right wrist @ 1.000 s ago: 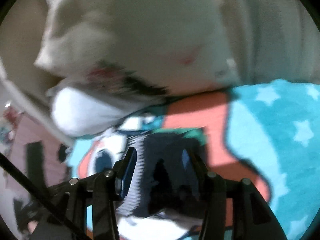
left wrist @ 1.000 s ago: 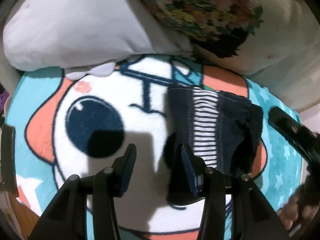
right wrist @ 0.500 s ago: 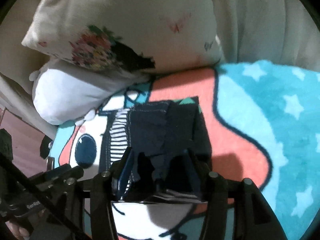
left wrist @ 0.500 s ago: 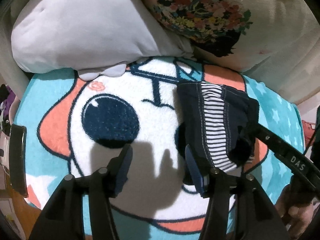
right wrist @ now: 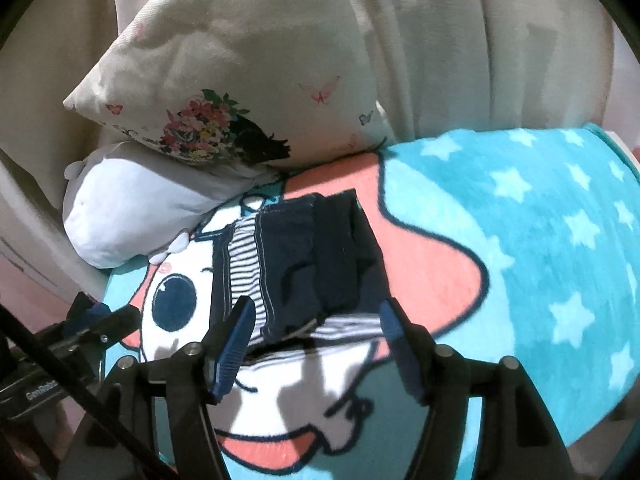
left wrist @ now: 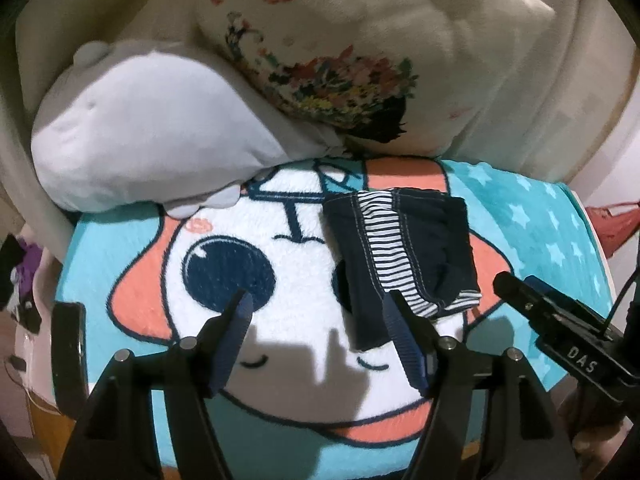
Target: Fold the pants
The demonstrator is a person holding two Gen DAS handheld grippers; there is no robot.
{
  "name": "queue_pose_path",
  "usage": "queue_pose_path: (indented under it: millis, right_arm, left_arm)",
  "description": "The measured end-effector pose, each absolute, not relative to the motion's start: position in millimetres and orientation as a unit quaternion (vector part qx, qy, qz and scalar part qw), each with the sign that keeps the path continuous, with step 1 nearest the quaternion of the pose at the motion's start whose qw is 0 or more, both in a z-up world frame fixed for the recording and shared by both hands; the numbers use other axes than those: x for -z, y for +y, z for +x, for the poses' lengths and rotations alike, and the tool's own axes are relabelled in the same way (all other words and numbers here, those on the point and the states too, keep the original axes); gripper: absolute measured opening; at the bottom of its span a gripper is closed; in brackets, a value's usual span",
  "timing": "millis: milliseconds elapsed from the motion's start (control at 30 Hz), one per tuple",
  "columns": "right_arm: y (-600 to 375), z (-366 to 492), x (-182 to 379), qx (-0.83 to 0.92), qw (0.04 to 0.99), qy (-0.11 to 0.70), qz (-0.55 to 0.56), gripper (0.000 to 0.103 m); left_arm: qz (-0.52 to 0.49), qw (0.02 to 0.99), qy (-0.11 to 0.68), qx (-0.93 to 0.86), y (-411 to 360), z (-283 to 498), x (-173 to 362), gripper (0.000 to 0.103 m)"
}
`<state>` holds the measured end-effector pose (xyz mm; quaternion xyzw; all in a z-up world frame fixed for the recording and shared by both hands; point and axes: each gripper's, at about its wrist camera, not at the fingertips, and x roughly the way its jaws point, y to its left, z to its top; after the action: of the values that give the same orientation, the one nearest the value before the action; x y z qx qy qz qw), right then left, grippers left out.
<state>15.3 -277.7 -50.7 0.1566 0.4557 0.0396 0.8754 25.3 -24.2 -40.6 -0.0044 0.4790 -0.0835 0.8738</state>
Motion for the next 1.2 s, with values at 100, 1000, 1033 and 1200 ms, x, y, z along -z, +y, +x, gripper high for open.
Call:
queue_pose_path:
  millis: [100, 1000, 1033, 1200]
  right_arm:
    - [-270.0, 10.3, 50.4, -0.035, 0.876, 0.457, 0.153, 0.07]
    - [-235.9, 2.6, 50.1, -0.045, 0.876, 0.465, 0.122, 0.074]
    - [-236.9, 2.3, 49.6, -0.046, 0.876, 0.464, 0.122, 0.074]
    - [-245.3, 1.1, 46.2, -0.046, 0.879, 0.46, 0.117, 0.075]
  left_arm:
    - [0.005, 0.879, 0.469, 0.091, -24.0, 18.3, 35.6, 0.069]
    - [-0.003, 0.893, 0.443, 0.081, -6.4, 2.5, 25.9, 0.073]
    - [-0.005, 0.894, 0.441, 0.079, -7.0, 2.2, 24.4, 0.074]
    - [-0.011, 0.901, 0.428, 0.07, -13.6, 0.0, 17.1, 0.076]
